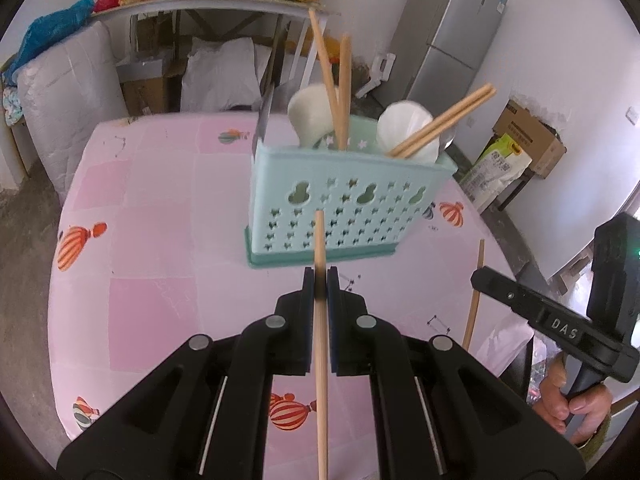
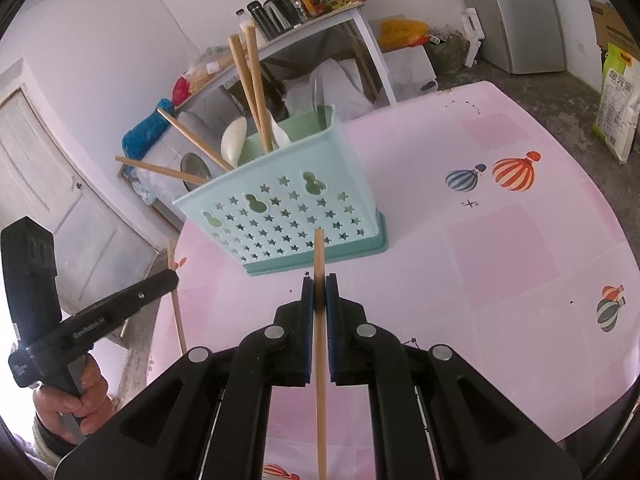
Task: Organize utensils
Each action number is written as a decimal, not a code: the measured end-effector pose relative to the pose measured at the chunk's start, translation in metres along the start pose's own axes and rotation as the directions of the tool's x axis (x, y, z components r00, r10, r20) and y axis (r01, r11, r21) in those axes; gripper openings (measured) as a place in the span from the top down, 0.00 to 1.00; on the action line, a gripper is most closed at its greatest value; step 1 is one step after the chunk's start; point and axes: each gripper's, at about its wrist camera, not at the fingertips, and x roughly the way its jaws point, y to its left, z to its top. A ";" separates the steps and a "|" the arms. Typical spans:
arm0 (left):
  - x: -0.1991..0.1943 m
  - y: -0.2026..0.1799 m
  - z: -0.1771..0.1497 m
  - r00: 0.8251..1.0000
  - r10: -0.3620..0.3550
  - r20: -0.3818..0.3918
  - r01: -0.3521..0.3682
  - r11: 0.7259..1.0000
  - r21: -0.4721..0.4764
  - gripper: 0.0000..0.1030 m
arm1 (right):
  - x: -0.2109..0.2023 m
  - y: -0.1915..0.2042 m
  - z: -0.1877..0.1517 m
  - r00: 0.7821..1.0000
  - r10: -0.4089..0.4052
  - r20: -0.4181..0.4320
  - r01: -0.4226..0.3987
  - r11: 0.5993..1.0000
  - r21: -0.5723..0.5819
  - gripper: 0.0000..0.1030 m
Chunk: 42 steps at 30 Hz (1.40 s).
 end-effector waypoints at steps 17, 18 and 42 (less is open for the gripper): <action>-0.115 -0.052 0.103 0.891 -0.177 0.418 0.124 0.981 0.151 0.96 | -0.029 -0.014 0.012 0.996 0.006 0.087 -0.009 0.999 0.042 0.94; -0.119 -0.056 0.110 0.881 -0.183 0.437 0.125 0.979 0.159 0.96 | -0.029 -0.014 0.012 0.996 0.005 0.089 -0.009 0.999 0.043 0.94; -0.020 -0.067 0.123 0.870 0.010 0.493 -0.093 0.985 0.143 0.95 | -0.024 -0.018 0.013 0.996 0.008 0.088 -0.013 0.998 0.057 0.94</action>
